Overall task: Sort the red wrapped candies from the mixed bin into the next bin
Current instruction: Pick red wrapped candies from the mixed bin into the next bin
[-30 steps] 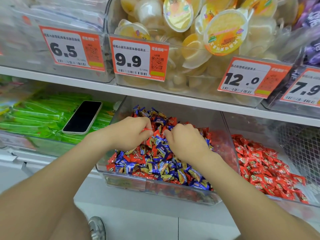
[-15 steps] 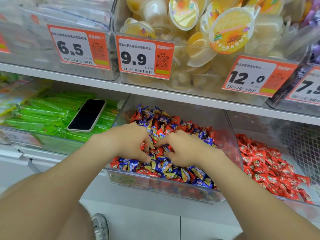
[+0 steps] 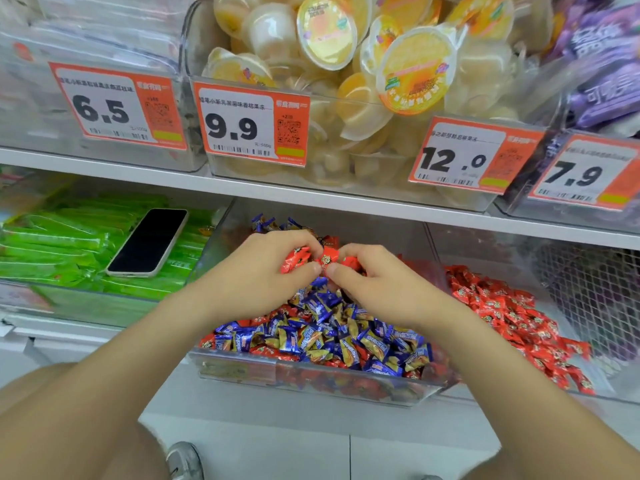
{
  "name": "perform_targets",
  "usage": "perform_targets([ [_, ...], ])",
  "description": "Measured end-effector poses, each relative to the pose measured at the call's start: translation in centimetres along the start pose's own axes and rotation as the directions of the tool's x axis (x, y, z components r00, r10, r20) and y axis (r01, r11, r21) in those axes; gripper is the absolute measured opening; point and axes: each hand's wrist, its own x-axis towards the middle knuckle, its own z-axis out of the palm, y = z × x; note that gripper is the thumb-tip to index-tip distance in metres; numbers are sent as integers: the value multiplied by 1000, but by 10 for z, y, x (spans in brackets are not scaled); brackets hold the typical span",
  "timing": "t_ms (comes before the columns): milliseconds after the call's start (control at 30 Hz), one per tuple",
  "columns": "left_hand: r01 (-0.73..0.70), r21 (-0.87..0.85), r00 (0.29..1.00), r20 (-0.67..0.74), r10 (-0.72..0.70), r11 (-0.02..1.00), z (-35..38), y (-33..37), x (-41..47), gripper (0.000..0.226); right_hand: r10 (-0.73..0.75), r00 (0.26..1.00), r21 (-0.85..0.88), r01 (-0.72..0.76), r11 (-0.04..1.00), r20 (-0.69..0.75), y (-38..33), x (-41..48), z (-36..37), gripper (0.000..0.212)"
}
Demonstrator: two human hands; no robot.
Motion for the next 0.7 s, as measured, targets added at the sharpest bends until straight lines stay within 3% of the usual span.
perform_targets([
  [200,-138,-52,988,-83,133,989,34,39,3,9,118,989,241,-95,966,-83,8,-35,-15,35],
  [400,-80,-266,995,-76,61,961,71,80,20,9,340,928,591,-188,784,-155,34,-73,-63,27],
  [600,-257,-84,967,-26,255,963,110,149,56,9,385,759,194,-333,923,-526,97,-106,-108,15],
  [700,-291,70,957,39,288,954,145,168,88,14,478,782,214,-427,878,-400,121,-116,-123,10],
])
